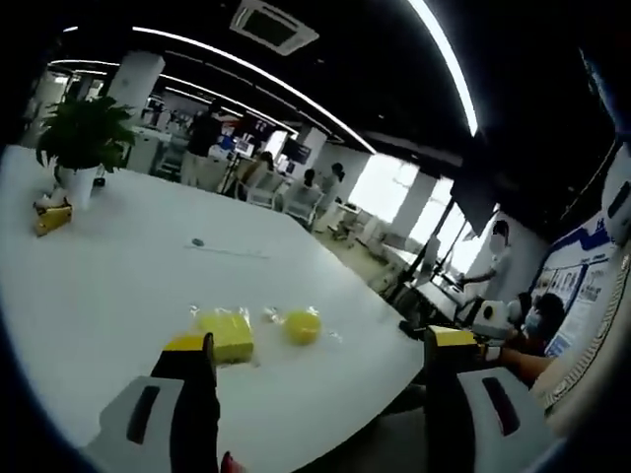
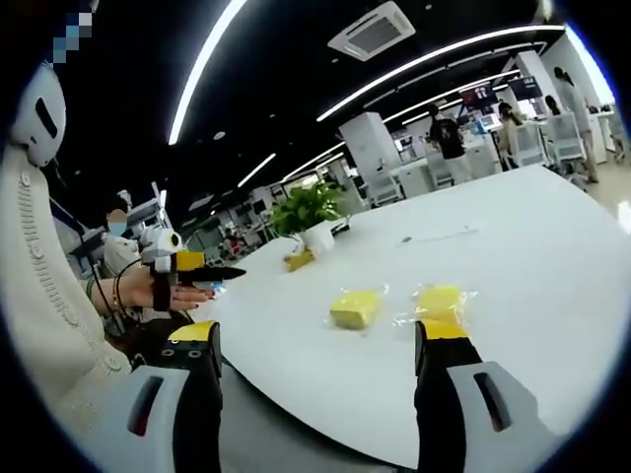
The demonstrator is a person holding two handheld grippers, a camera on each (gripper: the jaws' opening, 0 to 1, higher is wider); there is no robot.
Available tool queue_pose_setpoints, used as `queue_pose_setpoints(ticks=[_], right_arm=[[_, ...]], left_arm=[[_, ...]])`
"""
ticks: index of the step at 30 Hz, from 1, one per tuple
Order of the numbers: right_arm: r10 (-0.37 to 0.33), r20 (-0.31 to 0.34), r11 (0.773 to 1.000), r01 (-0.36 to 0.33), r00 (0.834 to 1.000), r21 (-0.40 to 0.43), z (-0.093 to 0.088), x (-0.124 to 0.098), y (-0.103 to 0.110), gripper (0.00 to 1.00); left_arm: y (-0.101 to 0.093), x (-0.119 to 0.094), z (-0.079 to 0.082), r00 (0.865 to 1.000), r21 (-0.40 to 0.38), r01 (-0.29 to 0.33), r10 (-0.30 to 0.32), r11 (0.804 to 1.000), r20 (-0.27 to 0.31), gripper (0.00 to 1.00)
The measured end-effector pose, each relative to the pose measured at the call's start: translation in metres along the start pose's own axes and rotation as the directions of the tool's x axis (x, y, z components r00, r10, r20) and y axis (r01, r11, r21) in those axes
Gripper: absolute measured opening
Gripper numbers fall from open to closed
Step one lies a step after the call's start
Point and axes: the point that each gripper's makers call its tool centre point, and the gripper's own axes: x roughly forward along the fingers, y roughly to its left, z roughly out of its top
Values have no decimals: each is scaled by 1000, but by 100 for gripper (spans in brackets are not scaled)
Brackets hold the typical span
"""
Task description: Compare the silicone blocks by pressing each to a similar depth, holding the contact briefly, and releasing to observe deformation and rebound differences across the visible hardness samples.
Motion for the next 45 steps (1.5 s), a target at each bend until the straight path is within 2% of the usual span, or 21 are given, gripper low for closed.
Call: queue_pose_setpoints(ticks=[3,8,14,17,20,21,24,25,27,28,29,35,37,38,39,40,42,45], right_arm=[[3,15,1000,-3,1000,7,3,-4,-4,74],[21,14,1000,-21,1000,5,4,-7,-8,74],[27,26,1000,-27,999,13,5,-8,-15,74],[31,32,999,-32,999,14,5,-8,-19,73],[28,27,999,-29,999,24,5,-8,-24,73],[30,27,999,-31,999,30,5,-8,-26,73],[19,29,999,-21,999,40,6,-9,-34,72],[16,28,999,-18,999,47,5,-9,-38,72],[12,25,998,-13,1000,55,5,-9,-43,72],[11,24,998,-13,1000,56,4,-9,-44,71],[8,15,998,-9,1000,61,3,-9,-49,71],[-12,8,996,12,1000,86,0,-7,-64,71],[-15,3,995,15,1000,95,-1,-6,-66,70],[-15,2,995,15,1000,99,-1,-5,-67,70],[-16,-3,994,16,1000,104,-2,-4,-69,70],[-19,-7,994,20,1000,108,-2,-3,-72,70],[-27,-19,993,29,999,116,-5,-1,-77,70],[-29,-29,991,32,999,130,-6,1,-83,69]], left_arm=[[-10,15,9,1000,28,14,-14,1000,-6,77],[-24,45,19,999,49,33,-32,998,-21,82],[-34,83,34,998,-54,66,-67,996,-13,82],[-32,102,40,998,-99,61,-62,993,-7,84],[-31,122,38,996,-150,67,-74,986,-40,80],[-31,130,37,996,-188,69,-79,980,-48,80],[-21,151,31,995,-234,45,-64,971,-74,80],[-15,160,25,994,-266,26,-54,963,-97,80],[-6,175,19,993,-344,5,-45,939,-106,82],[-4,178,17,993,-351,2,-43,936,-109,83],[5,188,10,992,-401,-30,-24,916,-127,83],[30,217,-10,987,-467,-77,1,881,-161,86],[40,228,-19,987,-548,-98,12,831,-158,87],[41,230,-20,987,-563,-101,13,820,-159,87],[49,234,-26,986,-595,-126,32,794,-166,87],[56,240,-30,986,-596,-131,41,792,-163,87],[65,247,-39,983,-626,-153,52,765,-177,86],[75,256,-46,981,-626,-163,59,763,-183,85]])
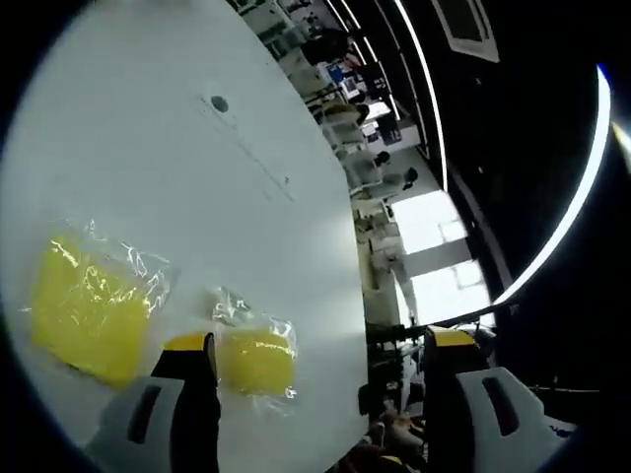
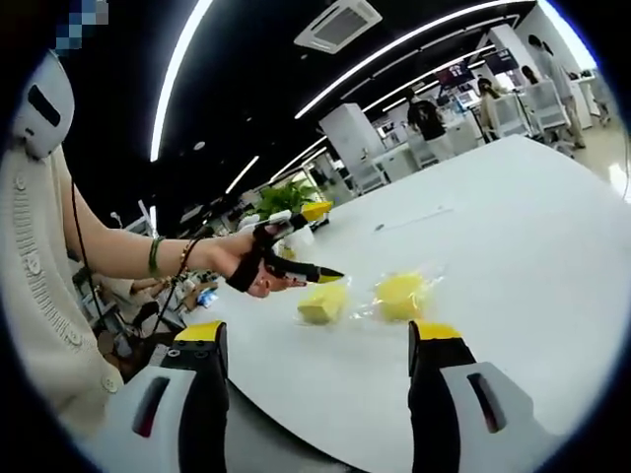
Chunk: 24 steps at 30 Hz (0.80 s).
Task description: Compare the silicone blocks by pressing each to a similar depth, holding the contact briefly, and releasing to observe deformation and rebound differences across the visible hardness samples.
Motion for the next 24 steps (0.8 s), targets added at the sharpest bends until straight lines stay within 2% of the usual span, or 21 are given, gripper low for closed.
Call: queue_pose_setpoints(ticks=[5,9,12,18,22,24], right_arm=[[1,-14,1000,-1,1000,27,-1,8,-7,67],[6,-17,999,-5,1000,43,-1,14,-10,67],[14,-30,999,-12,999,47,-3,18,-13,66],[20,-30,998,-17,999,66,0,20,-20,65],[17,-24,997,-15,1000,70,3,19,-25,64],[14,-26,997,-12,1000,77,2,19,-28,63]], left_arm=[[21,19,-3,1000,-40,-25,24,999,-2,84],[35,29,-5,998,-24,-54,53,998,-14,83],[39,35,-6,999,-26,-52,51,998,-15,79],[42,52,-8,998,-27,-53,52,998,-18,78],[44,60,-11,999,10,-48,48,999,-22,69],[51,62,-12,996,59,-80,82,995,-27,61]])
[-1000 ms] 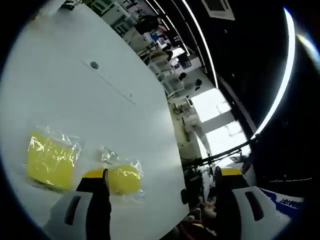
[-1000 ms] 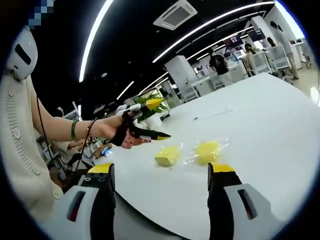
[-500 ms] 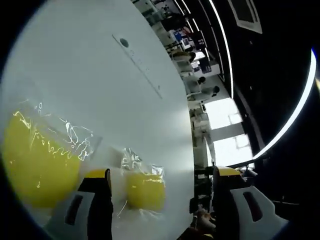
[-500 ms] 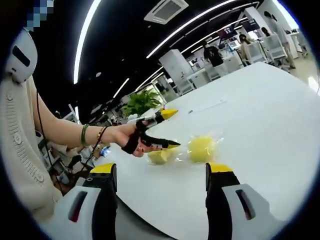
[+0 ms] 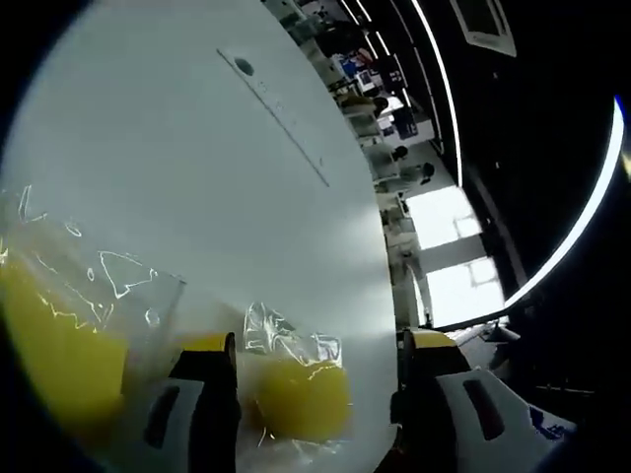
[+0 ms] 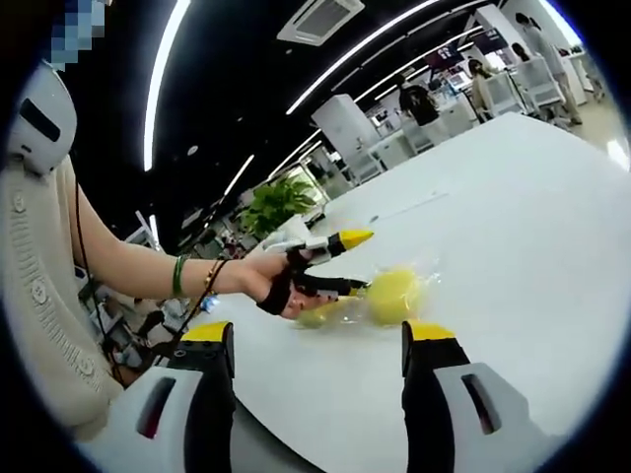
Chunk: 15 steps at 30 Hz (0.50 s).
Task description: Compare the silicone blocks by pressing each to a similar depth, holding the contact briefly, and releasing to observe deformation and rebound differences across the visible hardness samples.
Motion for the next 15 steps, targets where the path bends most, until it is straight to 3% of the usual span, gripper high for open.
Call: queue_pose_setpoints(ticks=[3,5,10,15], right_arm=[[-2,-1,1000,2,1000,5,-1,-1,-3,62],[-2,-5,1000,2,1000,11,-2,-2,-5,62],[-3,-17,1000,4,1000,27,-7,-3,-9,61],[-7,-17,999,7,1000,41,-9,-5,-14,59]], left_arm=[[9,3,-8,998,82,-43,46,996,-31,44],[15,4,-6,997,124,-78,80,989,-18,34],[21,7,-5,994,113,-109,109,988,3,19],[27,9,-4,990,116,-138,139,984,2,11]])
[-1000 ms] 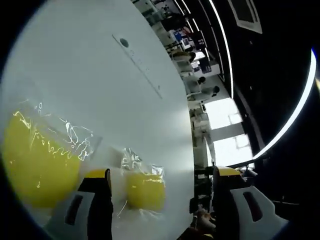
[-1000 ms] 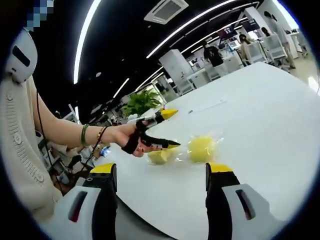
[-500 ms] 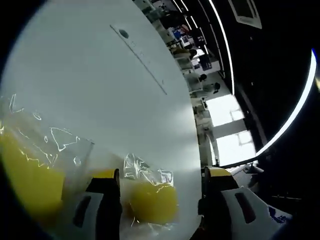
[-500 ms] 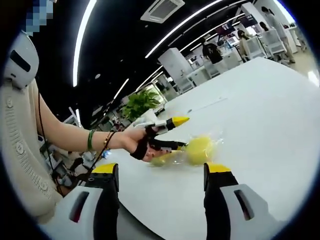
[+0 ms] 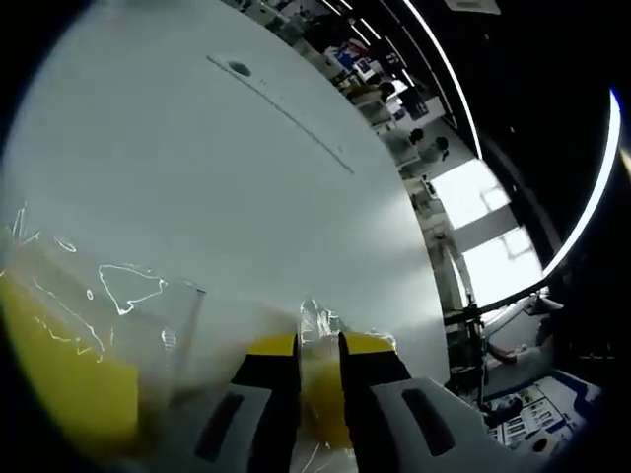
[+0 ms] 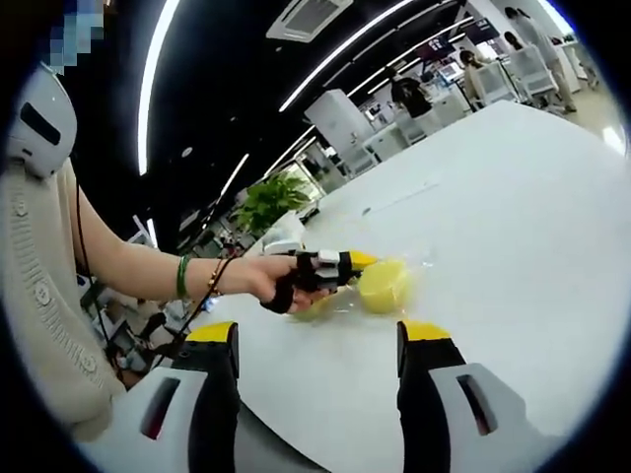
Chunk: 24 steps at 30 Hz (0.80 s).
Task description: Compare the silicone blocks by pressing each to a similar depth, holding the contact briefly, and releasing to observe deformation and rebound differences across the visible hardness samples.
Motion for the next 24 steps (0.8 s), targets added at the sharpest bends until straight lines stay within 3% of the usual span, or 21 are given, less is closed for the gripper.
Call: queue_pose_setpoints(ticks=[5,12,15,17,21,24], right_arm=[[-1,-5,1000,1,1000,6,-1,-1,0,58],[-1,-4,1000,1,1000,8,0,-2,0,57],[-1,-1,1000,1,1000,7,2,-2,1,56],[1,2,1000,-1,1000,7,3,-2,3,56],[6,-3,1000,-6,1000,1,3,-2,6,56],[10,1,1000,-10,1000,-5,5,-3,9,56]], left_arm=[[-2,2,0,1000,31,13,-13,999,-6,0],[-11,1,3,999,139,32,-28,990,-27,0],[-25,-5,6,998,120,49,-45,992,-32,0],[-35,-9,6,998,167,67,-63,984,-30,0],[-59,-14,6,993,307,120,-113,944,-40,0],[-71,-18,2,995,498,102,-95,861,-40,0]])
